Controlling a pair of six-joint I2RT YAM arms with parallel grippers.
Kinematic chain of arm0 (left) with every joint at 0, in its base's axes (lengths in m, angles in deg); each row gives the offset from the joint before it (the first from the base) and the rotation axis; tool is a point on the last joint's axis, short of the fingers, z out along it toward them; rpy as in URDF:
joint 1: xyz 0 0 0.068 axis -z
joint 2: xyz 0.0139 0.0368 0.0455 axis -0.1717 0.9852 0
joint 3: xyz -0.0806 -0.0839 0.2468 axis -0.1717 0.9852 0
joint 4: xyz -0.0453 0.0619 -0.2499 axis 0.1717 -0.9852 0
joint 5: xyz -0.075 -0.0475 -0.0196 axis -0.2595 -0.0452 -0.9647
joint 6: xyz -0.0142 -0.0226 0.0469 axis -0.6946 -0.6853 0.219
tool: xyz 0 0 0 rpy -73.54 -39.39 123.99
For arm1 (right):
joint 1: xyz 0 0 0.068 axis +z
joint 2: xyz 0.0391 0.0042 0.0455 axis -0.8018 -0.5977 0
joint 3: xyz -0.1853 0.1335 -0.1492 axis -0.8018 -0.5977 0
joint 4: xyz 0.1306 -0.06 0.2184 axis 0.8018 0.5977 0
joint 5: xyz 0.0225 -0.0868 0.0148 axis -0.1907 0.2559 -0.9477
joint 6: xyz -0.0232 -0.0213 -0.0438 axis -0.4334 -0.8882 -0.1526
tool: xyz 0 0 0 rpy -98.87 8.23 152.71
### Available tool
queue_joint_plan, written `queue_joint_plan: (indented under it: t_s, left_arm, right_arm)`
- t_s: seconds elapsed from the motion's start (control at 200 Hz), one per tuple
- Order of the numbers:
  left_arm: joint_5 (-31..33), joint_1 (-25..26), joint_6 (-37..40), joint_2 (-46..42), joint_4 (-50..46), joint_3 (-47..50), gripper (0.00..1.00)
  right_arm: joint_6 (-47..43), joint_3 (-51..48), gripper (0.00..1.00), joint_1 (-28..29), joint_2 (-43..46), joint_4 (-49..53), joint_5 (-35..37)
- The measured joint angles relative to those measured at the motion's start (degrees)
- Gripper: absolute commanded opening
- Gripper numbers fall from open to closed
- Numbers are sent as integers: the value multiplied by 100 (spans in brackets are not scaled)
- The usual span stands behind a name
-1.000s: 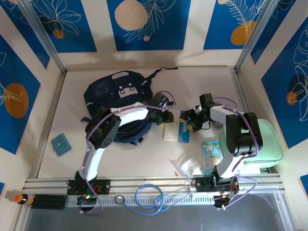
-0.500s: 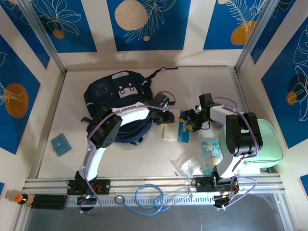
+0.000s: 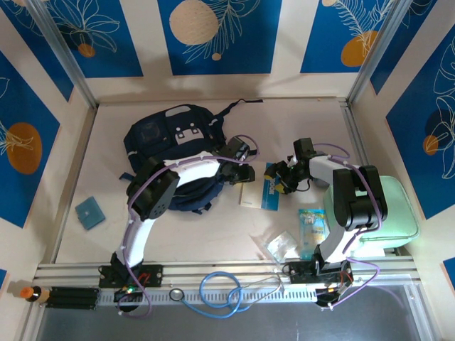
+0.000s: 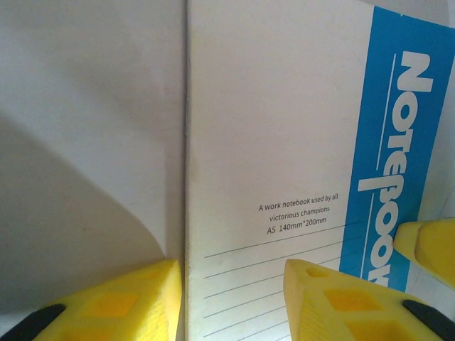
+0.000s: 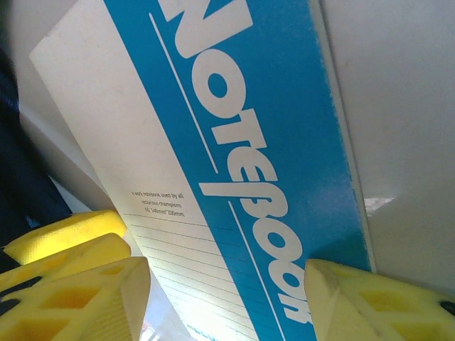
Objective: Pack the student bag
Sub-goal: Pick up the book at the center of the table.
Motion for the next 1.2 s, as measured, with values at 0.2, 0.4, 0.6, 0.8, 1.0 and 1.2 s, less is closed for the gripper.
queue_joint_plan:
  t_s: [0.2,0.4,0.6,0.8,1.0,1.2]
  left_arm:
    - [-153,-17,-20,24,7,0,38]
    - [-616,-131,-151,24,188,46,37]
    - [-1222,-319,-415,-46,769,328,32]
    - [-1751,-286,-466,-400,1314,461,28]
    - [-1908,-177,-459,-437,1384,461,27]
    - [-1451,-177,-378,-393,835,328,28]
  right_arm:
    - [2,0,61,11,0,-2,0]
    - [24,0,61,2,-2,-9,2]
    - [50,0,61,-83,-2,-7,7]
    - [66,2,61,-98,-13,-52,-24]
    - [66,33,57,-66,-96,-142,-133]
    - [109,87,54,-24,-203,-201,-219]
